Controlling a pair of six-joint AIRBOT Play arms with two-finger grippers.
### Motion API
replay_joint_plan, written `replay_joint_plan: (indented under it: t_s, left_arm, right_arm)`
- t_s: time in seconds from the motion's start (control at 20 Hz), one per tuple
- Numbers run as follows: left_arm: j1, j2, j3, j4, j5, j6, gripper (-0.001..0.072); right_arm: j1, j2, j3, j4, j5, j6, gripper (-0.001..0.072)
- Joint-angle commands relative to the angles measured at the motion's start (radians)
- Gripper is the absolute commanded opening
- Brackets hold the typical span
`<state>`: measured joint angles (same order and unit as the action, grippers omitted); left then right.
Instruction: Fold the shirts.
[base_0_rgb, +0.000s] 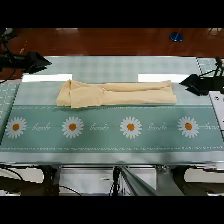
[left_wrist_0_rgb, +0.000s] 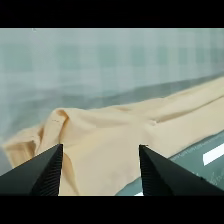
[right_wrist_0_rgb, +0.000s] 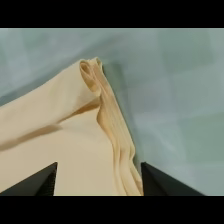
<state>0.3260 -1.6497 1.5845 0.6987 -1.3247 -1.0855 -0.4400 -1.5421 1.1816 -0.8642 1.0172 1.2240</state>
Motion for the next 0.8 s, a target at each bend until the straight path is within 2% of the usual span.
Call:
replay_joint_plan:
  t_s: [0.0,0.35,0.4,0.45,0.5,0.55,0.65,0.7,0.75]
  left_arm:
    - [-0.041,0.005,0.003,0.000,-0.039,0.001,0.0550]
    - [-0.091,0.003,0.003,0.000,-0.038,0.000,0.0550]
    - [-0.098,0.003,0.003,0.000,-0.038,0.000,0.0550]
    - [-0.104,0.003,0.003,0.000,-0.038,0.000,0.0550]
    - [-0.109,0.003,0.003,0.000,-0.038,0.000,0.0550]
    - [-0.113,0.003,0.003,0.000,-0.039,0.000,0.0550]
    - [-0.114,0.003,0.003,-0.012,-0.041,-0.002,0.0531]
    - [-0.114,0.003,0.003,-0.031,-0.046,-0.010,0.0439]
    - [-0.117,0.003,0.003,-0.061,-0.050,-0.016,0.0298]
  right_arm:
    - [0.001,-0.095,0.003,0.099,0.034,0.002,0.0594]
    - [0.091,-0.222,0.003,0.107,0.013,0.023,0.0570]
    - [0.118,-0.237,0.003,0.113,0.009,0.033,0.0498]
    - [0.141,-0.244,0.003,0.132,0.006,0.031,0.0369]
    - [0.157,-0.242,0.005,0.161,-0.005,0.022,0.0184]
    - [0.159,-0.234,0.013,0.206,0.012,0.002,0.0047]
    - [0.148,-0.185,0.038,0.254,0.070,-0.040,0.0026]
    - [0.140,-0.142,0.050,0.251,0.089,-0.040,0.0026]
    - [0.130,-0.090,0.061,0.249,0.108,-0.033,0.0025]
